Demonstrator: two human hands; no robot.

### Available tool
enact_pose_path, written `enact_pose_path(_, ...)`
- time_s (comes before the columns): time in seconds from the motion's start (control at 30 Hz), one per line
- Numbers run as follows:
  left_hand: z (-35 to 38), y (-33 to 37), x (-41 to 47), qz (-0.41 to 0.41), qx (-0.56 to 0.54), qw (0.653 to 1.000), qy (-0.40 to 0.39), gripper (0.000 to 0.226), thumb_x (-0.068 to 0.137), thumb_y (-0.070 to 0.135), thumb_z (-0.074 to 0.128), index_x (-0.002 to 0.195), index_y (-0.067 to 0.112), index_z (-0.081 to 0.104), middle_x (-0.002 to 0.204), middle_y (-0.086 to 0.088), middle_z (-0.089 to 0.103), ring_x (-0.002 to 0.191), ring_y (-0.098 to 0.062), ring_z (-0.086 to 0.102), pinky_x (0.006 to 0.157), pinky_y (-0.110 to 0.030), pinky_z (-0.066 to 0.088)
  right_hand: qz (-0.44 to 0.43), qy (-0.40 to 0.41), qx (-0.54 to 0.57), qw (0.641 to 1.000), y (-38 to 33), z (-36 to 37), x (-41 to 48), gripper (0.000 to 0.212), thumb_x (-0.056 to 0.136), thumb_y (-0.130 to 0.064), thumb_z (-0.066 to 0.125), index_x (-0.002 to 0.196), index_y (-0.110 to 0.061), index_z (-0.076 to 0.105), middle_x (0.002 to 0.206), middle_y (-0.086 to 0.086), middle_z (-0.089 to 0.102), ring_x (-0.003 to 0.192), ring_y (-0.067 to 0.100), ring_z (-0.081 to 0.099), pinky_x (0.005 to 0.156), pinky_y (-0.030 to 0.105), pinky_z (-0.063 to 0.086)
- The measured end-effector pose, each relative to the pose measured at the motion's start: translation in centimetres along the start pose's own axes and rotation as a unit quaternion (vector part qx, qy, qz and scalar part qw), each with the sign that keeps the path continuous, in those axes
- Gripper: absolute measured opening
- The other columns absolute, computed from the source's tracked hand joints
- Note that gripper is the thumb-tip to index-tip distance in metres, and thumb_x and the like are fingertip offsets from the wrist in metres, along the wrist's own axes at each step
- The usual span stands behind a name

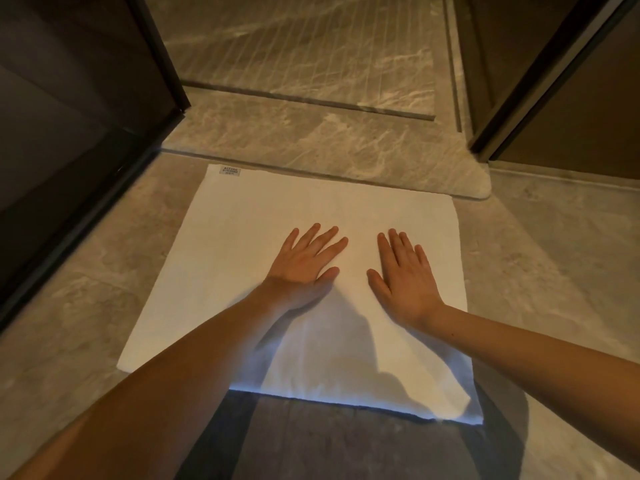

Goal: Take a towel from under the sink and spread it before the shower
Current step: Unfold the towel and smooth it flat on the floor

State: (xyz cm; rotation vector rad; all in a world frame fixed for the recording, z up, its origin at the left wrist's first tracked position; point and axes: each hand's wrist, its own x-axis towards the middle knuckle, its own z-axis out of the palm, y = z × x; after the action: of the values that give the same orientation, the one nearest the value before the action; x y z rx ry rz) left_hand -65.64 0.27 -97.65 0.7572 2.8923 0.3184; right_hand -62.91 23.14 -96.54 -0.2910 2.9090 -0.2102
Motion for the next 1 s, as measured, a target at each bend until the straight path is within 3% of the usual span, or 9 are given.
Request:
enact_pose_path(0.17, -0.2, -2.1, -1.4, -0.008, 0.007, 0.999, 0.035, 0.056, 0.099, 0.046, 0.027, 0.153, 0.038, 0.016, 0.162, 0.014, 0.011, 0.15, -0.012, 0.0, 0.121, -0.04, 0.0, 0.003, 0.007, 0.023, 1.0, 0.9, -0.7, -1.3, 0.067, 0.101, -0.05, 0.023, 0.156, -0.017, 0.005, 0.164, 0.009, 0.003, 0.149, 0.034, -0.004, 0.12, 0.045, 0.002)
enact_pose_path(0.4, 0.0, -4.0, -4.3, -0.027, -0.013, 0.998, 0.046, 0.055, 0.098, 0.047, 0.029, 0.152, 0.039, 0.023, 0.162, 0.014, 0.017, 0.15, -0.011, 0.004, 0.121, -0.044, 0.006, -0.028, -0.012, -0.01, 0.999, -0.2, 1.1, -2.0, 0.073, 0.093, -0.056, 0.005, 0.156, -0.02, -0.001, 0.164, 0.009, -0.002, 0.149, 0.034, -0.008, 0.12, 0.051, -0.001)
enact_pose_path(0.6, 0.7, -2.7, -9.3, -0.191, -0.009, 0.979, 0.072, 0.055, 0.098, 0.049, 0.027, 0.152, 0.038, 0.023, 0.162, 0.013, 0.018, 0.15, -0.016, 0.007, 0.12, -0.046, 0.007, -0.184, -0.031, -0.056, 0.981, -1.2, 0.3, 2.5, 0.07, 0.096, -0.056, 0.011, 0.156, -0.023, 0.0, 0.164, 0.007, 0.003, 0.15, 0.031, -0.006, 0.12, 0.047, -0.002)
enact_pose_path(0.83, 2.2, 2.9, -13.0, -0.426, -0.022, 0.901, 0.077, 0.059, 0.1, 0.047, 0.02, 0.155, 0.028, 0.013, 0.164, 0.001, 0.01, 0.151, -0.025, 0.004, 0.12, -0.051, 0.004, -0.402, -0.077, -0.172, 0.896, -5.0, -2.2, 11.0, 0.072, 0.094, -0.059, 0.016, 0.156, -0.026, -0.004, 0.163, 0.005, 0.0, 0.15, 0.03, -0.001, 0.119, 0.045, 0.003)
enact_pose_path(0.93, 1.7, 3.1, -13.2, -0.452, -0.046, 0.889, 0.055, 0.063, 0.098, 0.049, 0.028, 0.155, 0.029, 0.011, 0.164, 0.0, 0.007, 0.15, -0.027, 0.004, 0.119, -0.052, 0.005, -0.429, -0.087, -0.201, 0.877, -6.7, -3.3, 12.6, 0.074, 0.093, -0.06, 0.022, 0.156, -0.029, -0.003, 0.164, 0.003, 0.003, 0.15, 0.027, 0.001, 0.12, 0.044, 0.004)
enact_pose_path(1.0, 0.5, 1.6, -13.3, -0.396, -0.04, 0.915, 0.071, 0.061, 0.098, 0.049, 0.031, 0.154, 0.03, 0.016, 0.164, 0.001, 0.011, 0.149, -0.027, 0.009, 0.118, -0.051, 0.008, -0.419, -0.08, -0.178, 0.887, -7.2, -3.6, 12.1, 0.074, 0.092, -0.06, 0.026, 0.156, -0.032, 0.003, 0.164, 0.0, 0.007, 0.15, 0.025, 0.004, 0.119, 0.044, 0.006)
